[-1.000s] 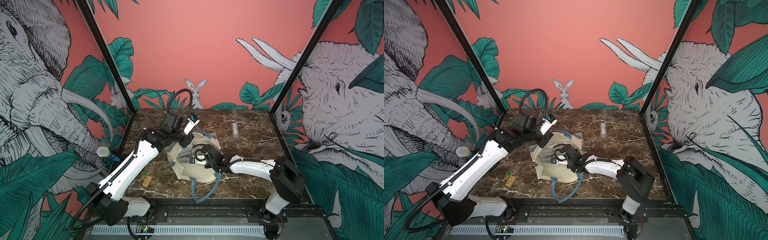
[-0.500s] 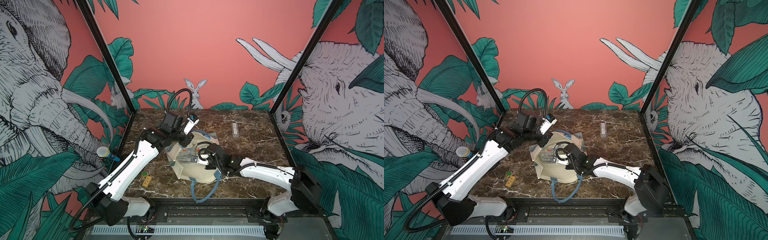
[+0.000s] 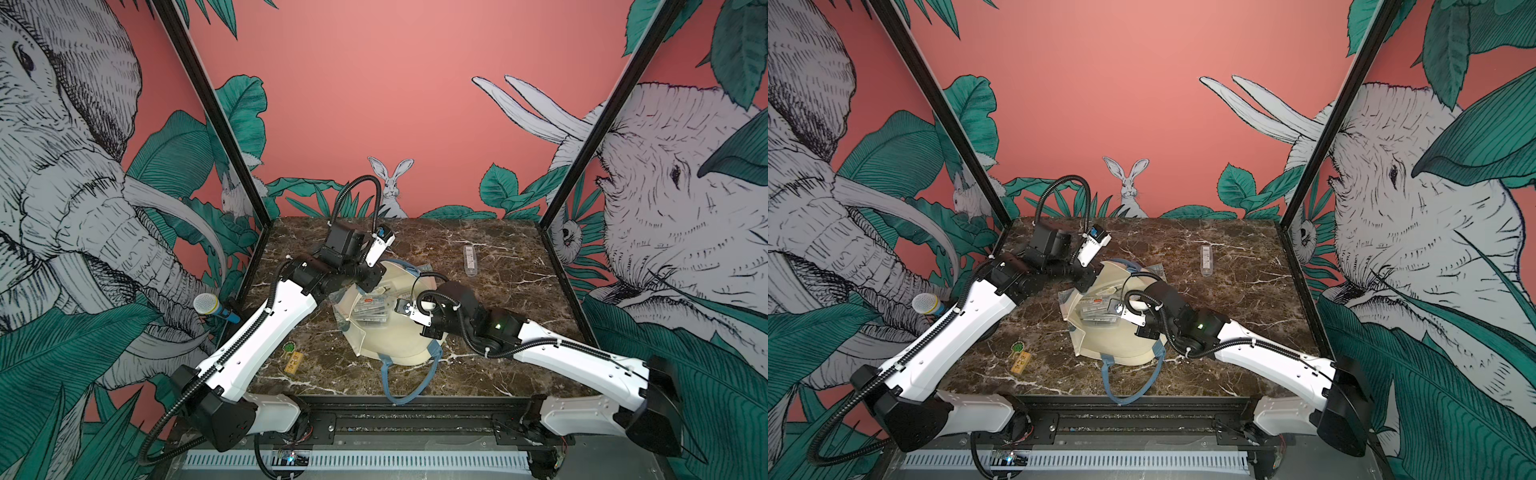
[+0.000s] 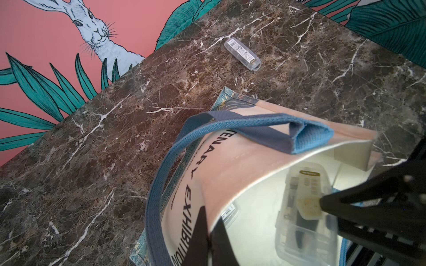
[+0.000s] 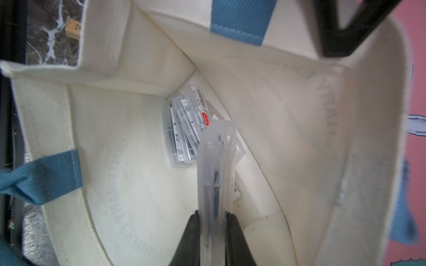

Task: Take out the compass set from the canvas bag
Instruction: Pick up the compass set from the canvas bag, then place the compass set at the center of the board.

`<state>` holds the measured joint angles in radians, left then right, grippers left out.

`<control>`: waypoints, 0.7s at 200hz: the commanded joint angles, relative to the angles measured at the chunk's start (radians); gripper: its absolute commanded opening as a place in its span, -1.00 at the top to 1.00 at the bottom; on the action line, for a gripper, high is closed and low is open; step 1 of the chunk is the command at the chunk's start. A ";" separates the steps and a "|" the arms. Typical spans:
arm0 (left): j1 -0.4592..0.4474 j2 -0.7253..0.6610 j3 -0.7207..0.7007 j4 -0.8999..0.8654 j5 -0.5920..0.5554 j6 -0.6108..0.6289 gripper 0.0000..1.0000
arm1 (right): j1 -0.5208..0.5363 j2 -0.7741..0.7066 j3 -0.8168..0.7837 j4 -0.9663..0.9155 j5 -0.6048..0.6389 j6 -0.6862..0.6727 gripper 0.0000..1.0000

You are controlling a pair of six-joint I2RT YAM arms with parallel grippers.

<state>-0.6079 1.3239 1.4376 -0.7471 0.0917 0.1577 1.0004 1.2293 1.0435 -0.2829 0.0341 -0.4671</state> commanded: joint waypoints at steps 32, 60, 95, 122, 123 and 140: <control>0.017 -0.002 0.050 0.086 -0.004 -0.037 1.00 | 0.017 -0.083 0.243 -0.123 -0.024 0.138 0.69; 0.017 0.005 0.054 0.084 0.008 -0.043 1.00 | 0.015 -0.063 0.402 -0.173 0.069 0.136 0.70; 0.016 0.006 0.052 0.083 0.008 -0.037 1.00 | -0.125 -0.002 0.520 -0.229 0.138 0.159 0.72; 0.018 0.011 0.052 0.081 0.016 -0.037 1.00 | -0.299 0.036 0.506 -0.234 0.121 0.239 0.72; 0.019 0.011 0.052 0.081 0.016 -0.037 1.00 | -0.305 0.038 0.504 -0.233 0.121 0.242 0.72; 0.019 0.011 0.052 0.080 0.024 -0.035 1.00 | -0.406 0.073 0.478 -0.241 0.133 0.290 0.73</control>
<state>-0.5976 1.3499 1.4521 -0.7330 0.0940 0.1268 0.7044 1.2564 1.5520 -0.4919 0.1398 -0.2737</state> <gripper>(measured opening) 0.044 0.164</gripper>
